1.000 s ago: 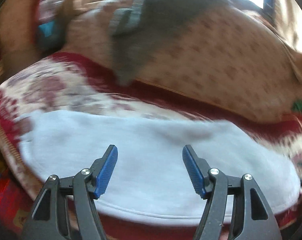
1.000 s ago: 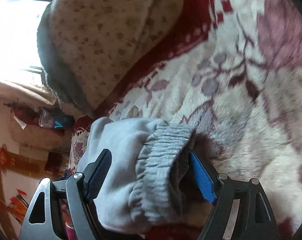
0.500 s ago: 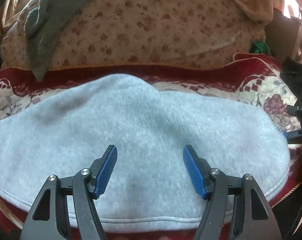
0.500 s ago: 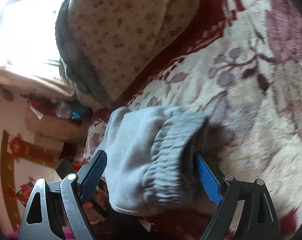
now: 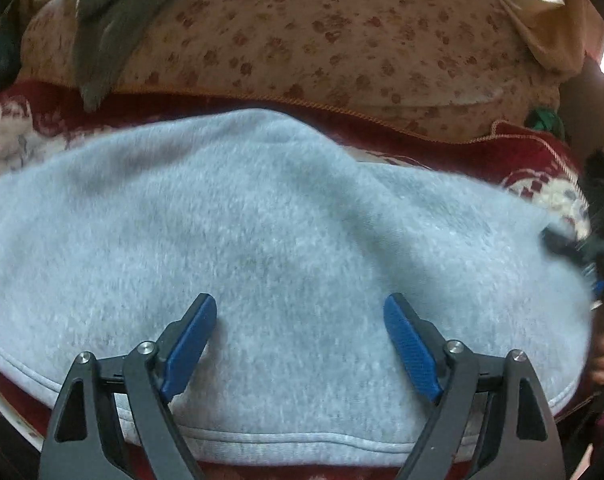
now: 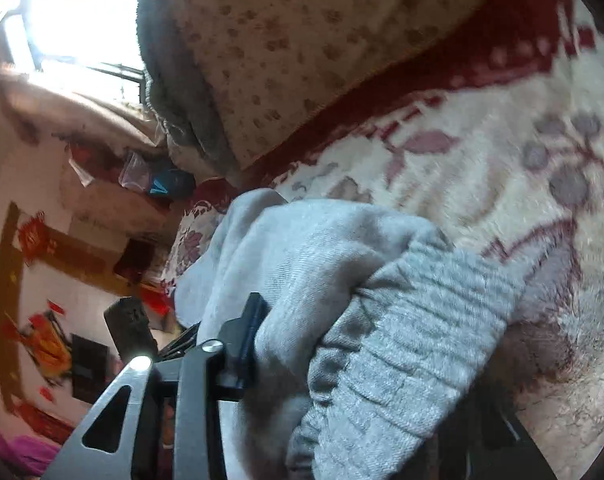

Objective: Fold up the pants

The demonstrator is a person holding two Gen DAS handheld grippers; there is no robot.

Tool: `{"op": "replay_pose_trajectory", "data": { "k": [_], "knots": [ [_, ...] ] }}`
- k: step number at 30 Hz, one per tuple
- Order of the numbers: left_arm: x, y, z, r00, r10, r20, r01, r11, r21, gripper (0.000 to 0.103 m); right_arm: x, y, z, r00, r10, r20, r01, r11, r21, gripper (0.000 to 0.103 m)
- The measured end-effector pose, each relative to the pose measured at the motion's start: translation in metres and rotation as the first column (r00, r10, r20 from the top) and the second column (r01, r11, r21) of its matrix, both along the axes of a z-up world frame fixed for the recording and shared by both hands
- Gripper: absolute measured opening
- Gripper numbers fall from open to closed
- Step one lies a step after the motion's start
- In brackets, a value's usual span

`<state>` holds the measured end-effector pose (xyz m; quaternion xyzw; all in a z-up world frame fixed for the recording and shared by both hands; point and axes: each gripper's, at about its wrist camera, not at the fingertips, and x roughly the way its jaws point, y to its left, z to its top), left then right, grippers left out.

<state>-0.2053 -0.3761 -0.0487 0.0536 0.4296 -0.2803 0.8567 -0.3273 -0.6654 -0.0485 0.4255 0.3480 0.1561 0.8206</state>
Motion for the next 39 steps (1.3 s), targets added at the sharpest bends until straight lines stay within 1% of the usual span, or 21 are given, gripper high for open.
{"op": "replay_pose_trajectory", "data": {
  "k": [4,7,9,10,12,14,15,17,18,19,20,21,22,23,24,26,28,30,32,36,39],
  "knots": [
    [-0.006,-0.012,0.009,0.998,-0.057,0.003,0.057,0.998,-0.011,0.084,-0.027,-0.001,0.042,0.988,-0.056,0.144,0.054,0.998,0.02,0.026],
    [-0.012,-0.024,0.012,0.993,-0.117,0.004,0.117,0.992,-0.037,0.084,-0.044,0.009,0.069,0.979,-0.061,0.196,0.072,0.996,-0.047,0.024],
    [-0.014,-0.031,0.007,0.99,-0.137,0.017,0.137,0.99,-0.021,0.084,-0.051,0.011,0.068,0.982,-0.096,0.162,0.11,0.991,-0.08,0.024],
    [-0.013,-0.032,0.003,0.99,-0.138,0.0,0.138,0.99,-0.024,0.084,-0.053,0.008,0.062,0.983,-0.122,0.138,0.135,0.987,-0.089,0.024],
    [-0.009,-0.032,-0.005,0.99,-0.132,-0.057,0.13,0.991,-0.041,0.084,-0.044,-0.002,0.037,0.974,-0.222,0.033,0.224,0.958,-0.177,0.024],
    [-0.01,-0.029,-0.003,0.99,-0.128,-0.05,0.125,0.991,-0.054,0.084,-0.034,-0.014,0.008,0.96,-0.272,-0.065,0.26,0.953,-0.158,0.026],
    [-0.011,-0.024,0.001,0.991,-0.127,-0.033,0.125,0.991,-0.057,0.084,-0.03,-0.02,-0.006,0.945,-0.306,-0.117,0.287,0.946,-0.152,0.031],
    [-0.012,-0.015,0.007,0.994,-0.114,-0.003,0.113,0.992,-0.055,0.085,-0.027,-0.021,-0.013,0.938,-0.318,-0.137,0.289,0.937,-0.195,0.034],
    [-0.012,-0.008,0.01,0.994,-0.105,0.013,0.105,0.993,-0.055,0.085,-0.027,-0.019,-0.009,0.937,-0.324,-0.132,0.288,0.928,-0.235,0.039],
    [-0.008,-0.001,0.013,0.996,-0.09,0.027,0.091,0.994,-0.055,0.085,-0.029,-0.016,-0.002,0.929,-0.345,-0.132,0.295,0.908,-0.298,0.047],
    [-0.005,0.008,0.015,0.997,-0.073,0.036,0.074,0.996,-0.055,0.085,-0.031,-0.012,0.008,0.912,-0.388,-0.13,0.312,0.866,-0.391,0.066],
    [-0.003,0.014,0.017,0.998,-0.057,0.041,0.059,0.997,-0.056,0.085,-0.034,-0.009,0.019,0.89,-0.441,-0.116,0.336,0.805,-0.489,0.077],
    [0.001,0.025,0.018,0.998,-0.035,0.047,0.038,0.997,-0.061,0.085,-0.038,-0.007,0.029,0.878,-0.469,-0.092,0.351,0.763,-0.542,0.077],
    [0.006,0.036,0.02,0.999,-0.009,0.052,0.012,0.998,-0.065,0.085,-0.043,-0.004,0.041,0.877,-0.477,-0.059,0.361,0.735,-0.574,0.077],
    [0.012,0.043,0.021,0.998,0.012,0.055,-0.008,0.998,-0.067,0.085,-0.045,-0.001,0.05,0.882,-0.469,-0.04,0.361,0.729,-0.581,0.077],
    [0.021,0.065,0.023,0.996,0.062,0.063,-0.058,0.996,-0.067,0.085,-0.048,0.008,0.071,0.9,-0.436,0.011,0.36,0.729,-0.582,0.077],
    [0.029,0.087,0.025,0.99,0.114,0.078,-0.109,0.991,-0.073,0.085,-0.044,0.022,0.085,0.916,-0.397,0.049,0.351,0.738,-0.577,0.082],
    [0.035,0.11,0.027,0.983,0.163,0.09,-0.157,0.985,-0.07,0.085,-0.034,0.042,0.095,0.937,-0.338,0.091,0.329,0.763,-0.556,0.095],
    [0.042,0.136,0.03,0.97,0.22,0.102,-0.214,0.975,-0.067,0.085,-0.015,0.066,0.1,0.957,-0.268,0.107,0.283,0.792,-0.542,0.097],
    [0.053,0.185,0.032,0.936,0.324,0.134,-0.322,0.946,-0.04,0.085,0.03,0.106,0.091,0.985,-0.157,0.067,0.168,0.838,-0.519,0.101],
    [0.058,0.224,0.031,0.904,0.398,0.159,-0.399,0.917,-0.027,0.085,0.067,0.14,0.075,0.998,-0.069,-0.005,0.057,0.858,-0.511,0.103]
  ]
}}
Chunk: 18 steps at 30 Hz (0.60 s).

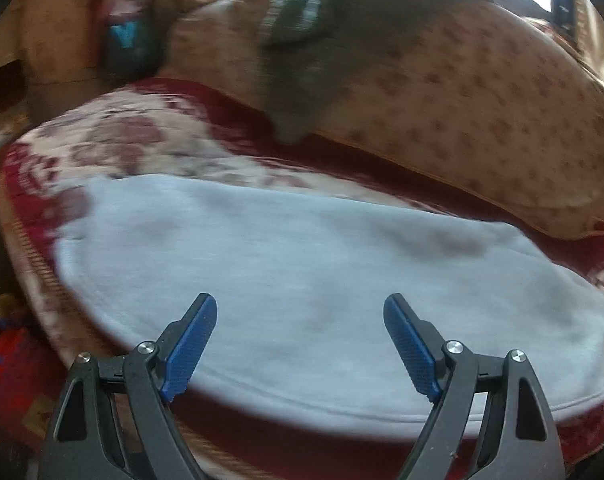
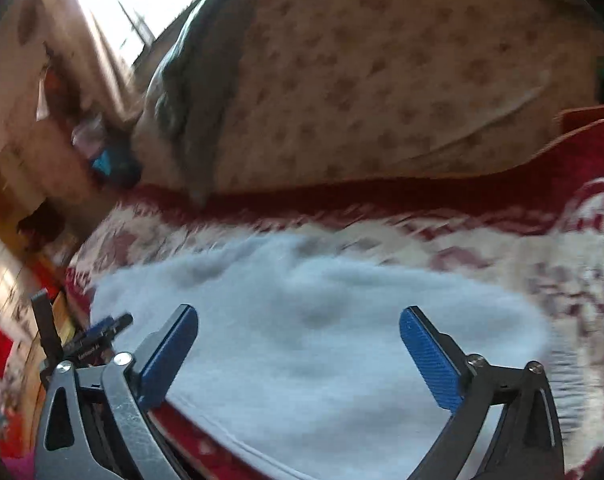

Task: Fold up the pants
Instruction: 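Smooth the folded sweatpants with both grippers near the brown tag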

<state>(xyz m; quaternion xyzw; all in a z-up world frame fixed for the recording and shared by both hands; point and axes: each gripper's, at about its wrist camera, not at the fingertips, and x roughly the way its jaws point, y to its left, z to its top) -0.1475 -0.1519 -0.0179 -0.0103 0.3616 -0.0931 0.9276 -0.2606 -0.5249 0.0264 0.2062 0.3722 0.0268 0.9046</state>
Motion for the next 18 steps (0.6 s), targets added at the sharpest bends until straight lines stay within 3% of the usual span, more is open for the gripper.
{"op": "replay_pose_trajectory", "data": {
  "k": [8,13,18],
  "knots": [
    [0.012,0.077,-0.003,0.985,0.172,-0.004,-0.172,0.985,-0.014,0.085,0.061,0.099,-0.018,0.966,0.256,-0.042,-0.253,0.965,0.063,0.103],
    [0.017,0.102,-0.005,0.976,0.219,-0.013,-0.22,0.975,-0.03,0.085,0.098,0.158,-0.026,0.922,0.371,-0.112,-0.371,0.928,0.024,0.103],
    [0.025,0.122,-0.009,0.968,0.251,-0.023,-0.251,0.967,-0.034,0.085,0.129,0.204,-0.029,0.884,0.457,-0.102,-0.454,0.889,0.049,0.103]
  ]
}}
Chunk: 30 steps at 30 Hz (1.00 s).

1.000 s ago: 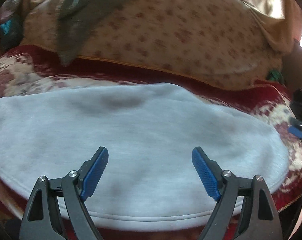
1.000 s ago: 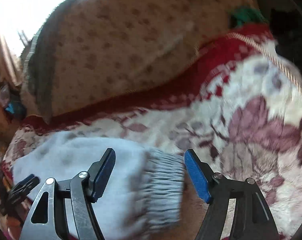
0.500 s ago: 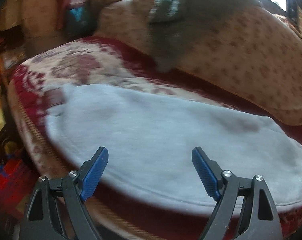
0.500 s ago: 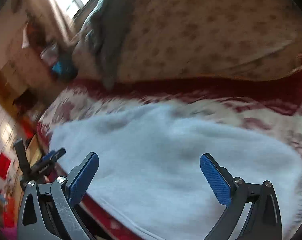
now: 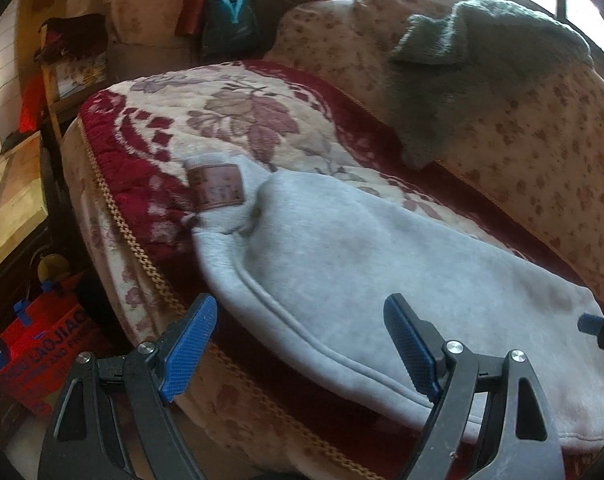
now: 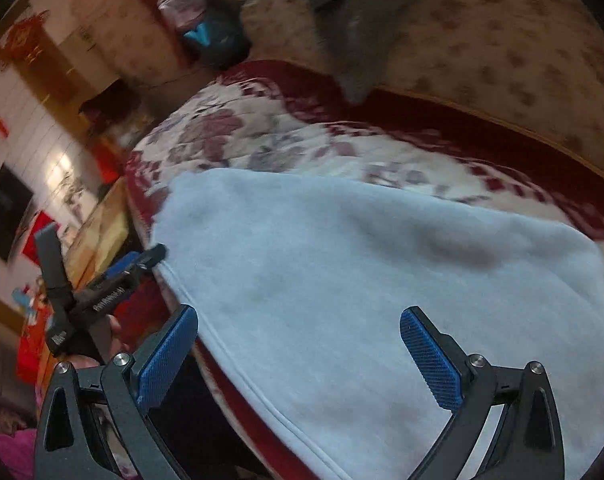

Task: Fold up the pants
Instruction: 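Smooth the folded sweatpants with both grippers near the brown tag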

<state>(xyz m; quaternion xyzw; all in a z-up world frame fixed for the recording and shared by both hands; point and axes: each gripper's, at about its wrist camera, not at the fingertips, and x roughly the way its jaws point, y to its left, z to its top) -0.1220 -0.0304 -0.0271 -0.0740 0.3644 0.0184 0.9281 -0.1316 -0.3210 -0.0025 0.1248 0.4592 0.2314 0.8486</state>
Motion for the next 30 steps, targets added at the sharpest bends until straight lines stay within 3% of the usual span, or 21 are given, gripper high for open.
{"op": "replay_pose_trajectory", "data": {
  "k": [13,21,26,30],
  "knots": [
    [0.012,0.048,-0.016,0.994,0.1,-0.043,-0.102,0.993,-0.054,0.085,0.055,0.088,-0.011,0.99,0.132,-0.053,-0.131,0.991,0.02,0.103],
    [0.028,0.062,-0.031,0.989,0.122,-0.081,-0.129,0.987,-0.093,0.086,0.075,0.126,-0.015,0.987,0.156,-0.033,-0.158,0.985,-0.069,0.103],
    [0.031,0.072,-0.039,0.987,0.119,-0.106,-0.136,0.975,-0.176,0.086,0.102,0.158,-0.018,0.984,0.174,-0.028,-0.176,0.98,-0.097,0.103],
    [0.026,0.076,-0.036,0.99,0.107,-0.092,-0.124,0.972,-0.202,0.086,0.129,0.179,-0.022,0.986,0.166,-0.005,-0.165,0.977,-0.136,0.103]
  ]
}}
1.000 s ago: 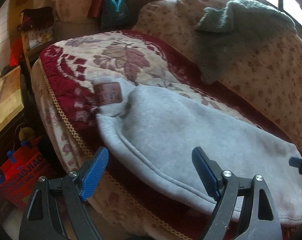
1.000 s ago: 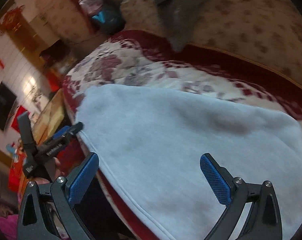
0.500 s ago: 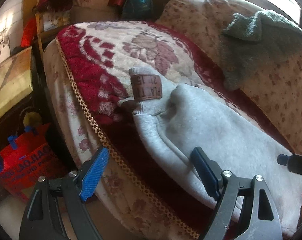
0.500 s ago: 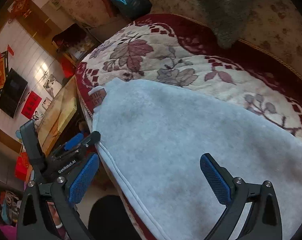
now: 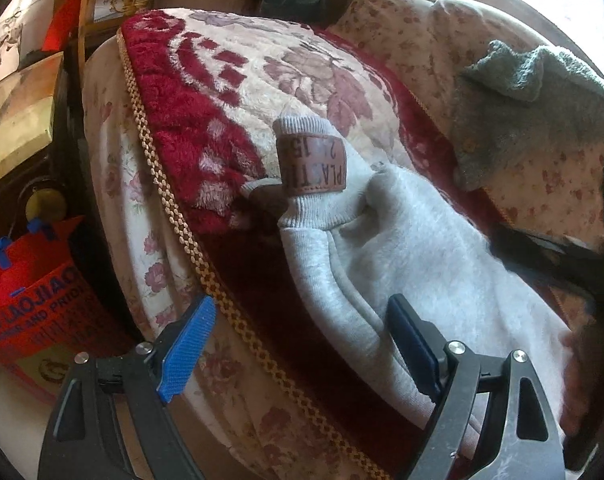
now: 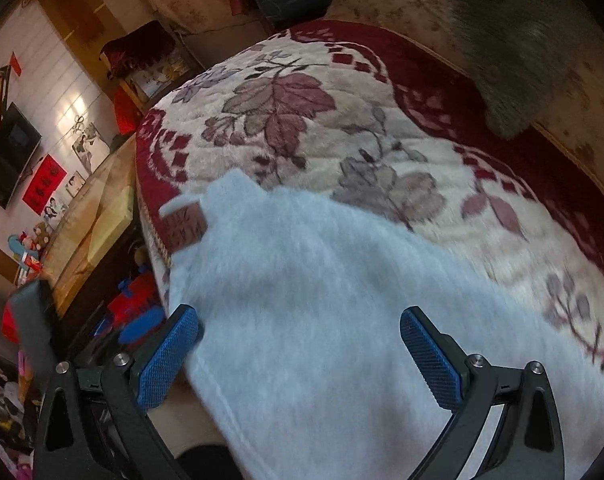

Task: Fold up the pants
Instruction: 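Smooth the folded sweatpants with both grippers near the brown tag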

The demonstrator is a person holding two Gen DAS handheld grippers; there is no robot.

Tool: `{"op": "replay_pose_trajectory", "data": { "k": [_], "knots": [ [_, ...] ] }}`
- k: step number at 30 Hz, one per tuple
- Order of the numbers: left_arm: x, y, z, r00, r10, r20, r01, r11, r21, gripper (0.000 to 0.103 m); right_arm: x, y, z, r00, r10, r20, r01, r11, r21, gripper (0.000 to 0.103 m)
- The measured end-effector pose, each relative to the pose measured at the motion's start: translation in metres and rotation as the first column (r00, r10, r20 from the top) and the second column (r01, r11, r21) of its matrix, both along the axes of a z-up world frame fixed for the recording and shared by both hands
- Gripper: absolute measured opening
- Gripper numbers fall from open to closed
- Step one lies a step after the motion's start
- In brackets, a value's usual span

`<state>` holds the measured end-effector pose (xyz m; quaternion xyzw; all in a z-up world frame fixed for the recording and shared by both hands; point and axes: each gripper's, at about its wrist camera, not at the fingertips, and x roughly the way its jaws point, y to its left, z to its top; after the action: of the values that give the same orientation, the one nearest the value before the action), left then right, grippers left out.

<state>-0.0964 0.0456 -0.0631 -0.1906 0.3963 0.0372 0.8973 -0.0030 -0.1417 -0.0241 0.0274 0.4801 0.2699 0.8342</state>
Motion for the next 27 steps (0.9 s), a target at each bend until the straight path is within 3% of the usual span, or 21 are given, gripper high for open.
{"op": "replay_pose_trajectory", "data": {
  "k": [8,17,27],
  "knots": [
    [-0.012,0.007,0.016,0.998,0.016,0.066,-0.015,1.0,-0.006,0.088,0.038,0.024,-0.01,0.997,0.023,0.068,-0.016,0.995,-0.104,0.103],
    [0.015,0.007,-0.008,1.0,0.021,0.013,-0.021,0.999,-0.037,0.089,0.057,0.041,-0.025,0.995,0.031,0.093,-0.013,0.983,-0.181,0.103],
    [0.043,-0.012,-0.026,1.0,-0.022,0.006,0.022,0.995,-0.1,0.089,0.067,0.033,-0.045,0.999,0.011,0.039,-0.005,0.992,-0.129,0.103]
  ]
}}
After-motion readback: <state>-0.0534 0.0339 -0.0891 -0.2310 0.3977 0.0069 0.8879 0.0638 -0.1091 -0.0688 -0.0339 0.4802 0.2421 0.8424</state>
